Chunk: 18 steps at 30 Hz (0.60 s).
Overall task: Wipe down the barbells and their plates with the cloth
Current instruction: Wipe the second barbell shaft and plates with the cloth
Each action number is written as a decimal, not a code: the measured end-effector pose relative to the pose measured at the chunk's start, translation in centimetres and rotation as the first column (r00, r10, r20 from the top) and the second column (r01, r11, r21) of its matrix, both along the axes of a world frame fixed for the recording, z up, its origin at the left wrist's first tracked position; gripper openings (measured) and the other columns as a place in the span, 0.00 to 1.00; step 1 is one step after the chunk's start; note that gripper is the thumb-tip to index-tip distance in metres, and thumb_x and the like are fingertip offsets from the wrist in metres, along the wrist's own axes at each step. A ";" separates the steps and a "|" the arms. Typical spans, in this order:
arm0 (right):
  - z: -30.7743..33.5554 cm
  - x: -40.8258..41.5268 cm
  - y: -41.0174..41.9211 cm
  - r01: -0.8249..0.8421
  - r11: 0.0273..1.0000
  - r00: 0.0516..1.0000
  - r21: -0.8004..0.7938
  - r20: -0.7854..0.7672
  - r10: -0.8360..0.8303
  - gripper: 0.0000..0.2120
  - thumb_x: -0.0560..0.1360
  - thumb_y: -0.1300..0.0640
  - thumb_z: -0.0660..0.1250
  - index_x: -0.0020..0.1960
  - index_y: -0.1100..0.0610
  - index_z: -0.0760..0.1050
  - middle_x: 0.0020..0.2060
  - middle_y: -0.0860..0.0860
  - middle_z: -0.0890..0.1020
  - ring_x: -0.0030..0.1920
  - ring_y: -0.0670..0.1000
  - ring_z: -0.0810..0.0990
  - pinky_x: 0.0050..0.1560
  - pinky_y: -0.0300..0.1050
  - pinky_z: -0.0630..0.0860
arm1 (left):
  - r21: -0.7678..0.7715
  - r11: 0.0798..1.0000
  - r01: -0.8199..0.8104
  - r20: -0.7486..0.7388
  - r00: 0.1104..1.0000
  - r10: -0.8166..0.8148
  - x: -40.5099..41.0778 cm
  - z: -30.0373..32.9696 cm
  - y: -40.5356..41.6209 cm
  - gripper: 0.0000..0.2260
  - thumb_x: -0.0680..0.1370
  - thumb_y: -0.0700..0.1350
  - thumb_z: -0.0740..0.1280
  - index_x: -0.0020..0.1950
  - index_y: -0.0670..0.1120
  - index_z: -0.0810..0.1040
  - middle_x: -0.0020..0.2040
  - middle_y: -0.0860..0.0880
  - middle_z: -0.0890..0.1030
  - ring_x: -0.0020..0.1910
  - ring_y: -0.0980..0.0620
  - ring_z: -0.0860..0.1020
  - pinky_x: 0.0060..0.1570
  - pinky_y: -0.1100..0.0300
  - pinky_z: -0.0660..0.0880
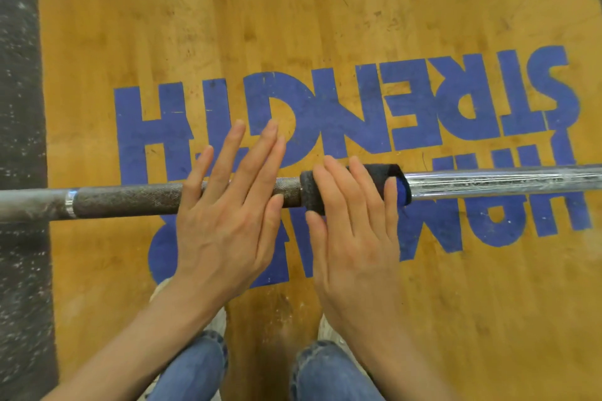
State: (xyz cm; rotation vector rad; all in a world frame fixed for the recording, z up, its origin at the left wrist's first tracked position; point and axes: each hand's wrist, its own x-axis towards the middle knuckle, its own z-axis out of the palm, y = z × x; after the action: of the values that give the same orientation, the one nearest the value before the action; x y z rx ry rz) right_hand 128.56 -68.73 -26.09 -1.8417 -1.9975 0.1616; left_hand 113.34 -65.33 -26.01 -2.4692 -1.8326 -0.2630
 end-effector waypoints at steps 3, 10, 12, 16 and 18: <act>-0.1 -1.0 4.1 0.032 0.999 0.997 0.018 0.071 -0.033 0.22 0.86 0.51 0.50 0.47 0.56 0.80 0.42 0.50 0.82 0.48 0.55 0.80 0.73 0.56 0.66 | -0.002 1.000 0.004 0.020 1.000 -0.004 0.2 0.0 -0.2 0.23 0.86 0.49 0.46 0.79 0.43 0.65 0.80 0.49 0.63 0.80 0.46 0.57 0.78 0.53 0.46; -1.4 3.6 1.4 0.026 0.993 0.998 0.119 0.051 -0.032 0.21 0.88 0.52 0.49 0.71 0.59 0.74 0.69 0.53 0.77 0.74 0.55 0.69 0.80 0.56 0.46 | -0.002 1.000 0.012 0.004 1.000 -0.012 0.2 0.0 0.3 0.23 0.86 0.49 0.46 0.80 0.44 0.63 0.80 0.49 0.62 0.81 0.46 0.56 0.78 0.51 0.46; -1.6 1.8 2.1 0.107 0.988 0.994 0.110 -0.013 -0.106 0.20 0.87 0.54 0.51 0.71 0.60 0.74 0.69 0.53 0.77 0.75 0.55 0.68 0.80 0.56 0.43 | 0.000 1.000 0.006 0.015 1.000 -0.006 0.2 -0.1 0.6 0.23 0.86 0.49 0.46 0.80 0.44 0.64 0.80 0.50 0.63 0.81 0.46 0.56 0.78 0.52 0.46; -1.4 0.3 3.2 -0.086 0.988 0.996 0.127 0.006 0.086 0.21 0.87 0.53 0.51 0.70 0.60 0.76 0.68 0.54 0.78 0.72 0.56 0.73 0.80 0.52 0.46 | 0.005 1.000 0.008 0.015 1.000 -0.008 0.0 -0.2 1.3 0.23 0.86 0.49 0.46 0.79 0.44 0.65 0.80 0.50 0.63 0.81 0.46 0.56 0.78 0.53 0.46; -1.7 3.2 3.8 -0.096 0.985 0.994 0.144 0.061 0.088 0.22 0.87 0.51 0.50 0.70 0.61 0.76 0.67 0.54 0.78 0.71 0.57 0.74 0.80 0.53 0.49 | 0.010 1.000 0.011 0.022 1.000 -0.011 0.0 -0.1 1.8 0.24 0.87 0.49 0.45 0.79 0.44 0.65 0.79 0.50 0.64 0.81 0.46 0.56 0.78 0.53 0.47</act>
State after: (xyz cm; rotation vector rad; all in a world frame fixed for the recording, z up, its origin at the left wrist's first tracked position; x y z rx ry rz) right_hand 131.72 -64.88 -27.81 -1.6808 -2.0735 -0.0094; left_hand 113.38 -63.57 -26.16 -2.4804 -1.8221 -0.3009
